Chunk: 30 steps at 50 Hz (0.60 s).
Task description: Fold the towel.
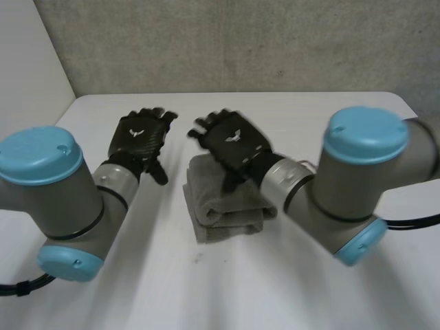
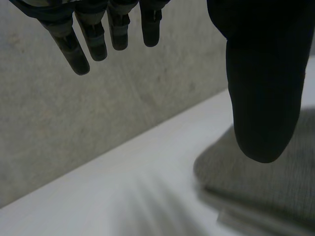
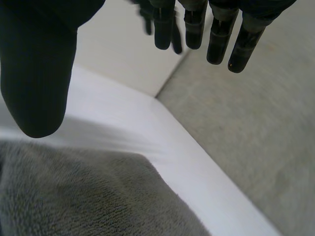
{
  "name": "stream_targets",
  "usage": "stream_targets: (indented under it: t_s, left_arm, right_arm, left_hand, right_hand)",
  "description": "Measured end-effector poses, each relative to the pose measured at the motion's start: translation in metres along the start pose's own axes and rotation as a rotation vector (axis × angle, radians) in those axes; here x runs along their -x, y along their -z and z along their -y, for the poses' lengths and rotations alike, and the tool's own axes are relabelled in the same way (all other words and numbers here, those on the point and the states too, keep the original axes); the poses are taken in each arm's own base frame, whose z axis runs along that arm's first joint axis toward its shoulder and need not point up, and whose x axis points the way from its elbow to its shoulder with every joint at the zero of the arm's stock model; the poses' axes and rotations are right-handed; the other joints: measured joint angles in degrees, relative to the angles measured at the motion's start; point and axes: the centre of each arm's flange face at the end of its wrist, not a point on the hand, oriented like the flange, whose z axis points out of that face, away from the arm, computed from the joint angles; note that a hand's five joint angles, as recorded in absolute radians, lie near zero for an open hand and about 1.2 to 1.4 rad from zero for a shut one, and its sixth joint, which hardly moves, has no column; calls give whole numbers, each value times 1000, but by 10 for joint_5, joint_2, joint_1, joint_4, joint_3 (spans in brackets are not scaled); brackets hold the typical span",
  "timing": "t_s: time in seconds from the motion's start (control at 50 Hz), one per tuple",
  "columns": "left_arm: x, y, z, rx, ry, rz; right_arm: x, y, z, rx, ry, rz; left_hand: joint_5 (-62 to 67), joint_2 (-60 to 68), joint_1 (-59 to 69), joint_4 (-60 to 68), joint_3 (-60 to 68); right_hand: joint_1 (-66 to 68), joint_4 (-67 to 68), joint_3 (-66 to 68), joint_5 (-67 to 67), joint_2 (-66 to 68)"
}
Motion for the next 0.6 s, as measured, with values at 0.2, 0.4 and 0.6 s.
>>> stream_targets:
  t_s: [0.2, 0.4, 0.6]
  left_arm:
    - [-37, -10, 8, -25, 141, -119]
    - [-50, -21, -44, 152, 139, -143]
    - [-44, -21, -67, 242, 99, -115]
  right_arm:
    - [-43, 7, -28, 127, -450, -105]
    - [-41, -2, -68, 259, -451, -106]
    - [-52, -3, -92, 354, -252, -199]
  left_hand:
    - [0, 1, 1, 1, 1]
    - [0, 1, 2, 1, 1]
    - [0, 1, 0, 1, 1]
  right_hand:
    - [0, 0, 0, 0, 0]
    - [0, 0, 0, 0, 0]
    - [0, 0, 0, -2, 0]
